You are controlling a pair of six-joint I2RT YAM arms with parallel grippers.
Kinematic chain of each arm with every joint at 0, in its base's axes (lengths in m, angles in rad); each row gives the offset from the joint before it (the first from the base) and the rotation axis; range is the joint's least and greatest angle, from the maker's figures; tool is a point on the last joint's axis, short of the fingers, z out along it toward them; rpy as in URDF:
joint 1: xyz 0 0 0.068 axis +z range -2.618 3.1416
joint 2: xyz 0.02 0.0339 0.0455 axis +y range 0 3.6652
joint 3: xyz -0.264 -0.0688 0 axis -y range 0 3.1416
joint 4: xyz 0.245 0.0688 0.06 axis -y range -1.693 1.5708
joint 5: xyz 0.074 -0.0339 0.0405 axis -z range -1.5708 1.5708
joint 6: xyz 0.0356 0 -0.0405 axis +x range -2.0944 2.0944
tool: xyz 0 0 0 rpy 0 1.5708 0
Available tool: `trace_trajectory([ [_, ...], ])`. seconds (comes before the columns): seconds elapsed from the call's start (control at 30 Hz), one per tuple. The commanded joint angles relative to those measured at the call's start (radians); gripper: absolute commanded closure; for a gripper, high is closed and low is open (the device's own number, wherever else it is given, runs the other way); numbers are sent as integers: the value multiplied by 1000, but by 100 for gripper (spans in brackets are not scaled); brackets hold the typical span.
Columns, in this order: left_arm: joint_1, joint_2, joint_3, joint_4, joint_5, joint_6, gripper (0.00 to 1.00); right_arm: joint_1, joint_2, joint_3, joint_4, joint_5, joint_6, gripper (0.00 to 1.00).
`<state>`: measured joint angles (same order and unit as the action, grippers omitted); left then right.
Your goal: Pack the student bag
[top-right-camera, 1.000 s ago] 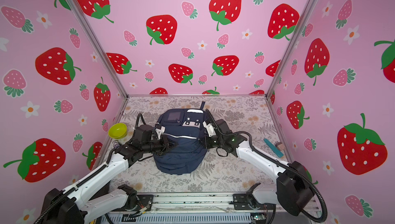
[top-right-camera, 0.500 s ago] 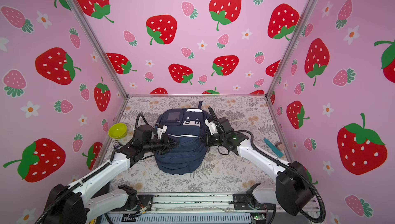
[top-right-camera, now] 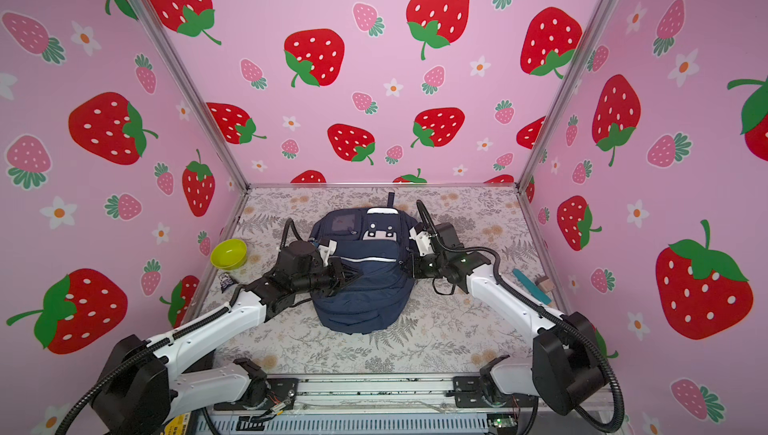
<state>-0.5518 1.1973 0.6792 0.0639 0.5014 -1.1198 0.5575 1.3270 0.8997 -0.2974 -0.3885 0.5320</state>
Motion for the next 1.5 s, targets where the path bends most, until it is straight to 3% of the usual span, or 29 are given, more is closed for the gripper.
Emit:
trace_trajectory([
  [0.0, 2, 0, 51, -128, 67, 49, 69, -98, -30, 46, -4, 246, -22, 64],
  [0.03, 1, 4, 75, -157, 63, 78, 61, -93, -51, 52, -9, 241, -27, 54],
  [0.13, 3, 6, 164, -267, 43, 161, 43, -91, -125, 73, -25, 233, -39, 39],
  [0.17, 4, 4, 196, -310, 29, 191, 27, -91, -150, 81, -28, 230, -43, 36],
  [0.2, 5, 0, 231, -360, 4, 227, 3, -91, -181, 86, -28, 222, -53, 33],
  [0.3, 27, -15, 323, -492, -79, 316, 1, -93, -269, 80, -6, 283, -74, 22],
  [0.43, 128, -58, 433, -623, -159, 419, 1, -93, -376, 35, 21, 626, -67, 18],
  [0.53, 219, -117, 467, -667, -344, 509, 1, -95, -456, -35, 85, 782, -103, 11],
  [0.57, 244, -138, 458, -656, -437, 541, 1, -94, -467, -64, 114, 831, -116, 9],
  [0.6, 265, -163, 432, -631, -531, 580, 1, -94, -481, -110, 132, 891, -108, 0],
  [0.73, 310, -250, 199, -384, -858, 729, 1, -108, -541, -342, 330, 1190, -140, 0],
  [0.8, 343, -254, 81, -216, -937, 794, 1, -143, -525, -425, 414, 1318, -152, 0],
  [0.87, 385, -214, -19, -61, -937, 875, 1, -202, -477, -479, 474, 1367, -140, 0],
  [0.97, 472, -72, -69, 32, -854, 913, 1, -295, -390, -553, 573, 1364, -87, 0],
  [1.07, 516, 58, -122, 162, -763, 981, 1, -335, -308, -619, 714, 1366, -117, 0],
  [1.13, 529, 107, -210, 339, -698, 1016, 1, -351, -249, -659, 845, 1344, -177, 0],
  [1.23, 568, 156, -218, 454, -583, 1021, 1, -375, -166, -708, 1077, 1201, -298, 0],
  [1.37, 599, 242, -197, 560, -422, 1084, 1, -426, -81, -744, 1351, 946, -333, 0],
  [1.47, 600, 376, -248, 798, -373, 1092, 1, -482, 32, -710, 1449, 802, -335, 0],
])
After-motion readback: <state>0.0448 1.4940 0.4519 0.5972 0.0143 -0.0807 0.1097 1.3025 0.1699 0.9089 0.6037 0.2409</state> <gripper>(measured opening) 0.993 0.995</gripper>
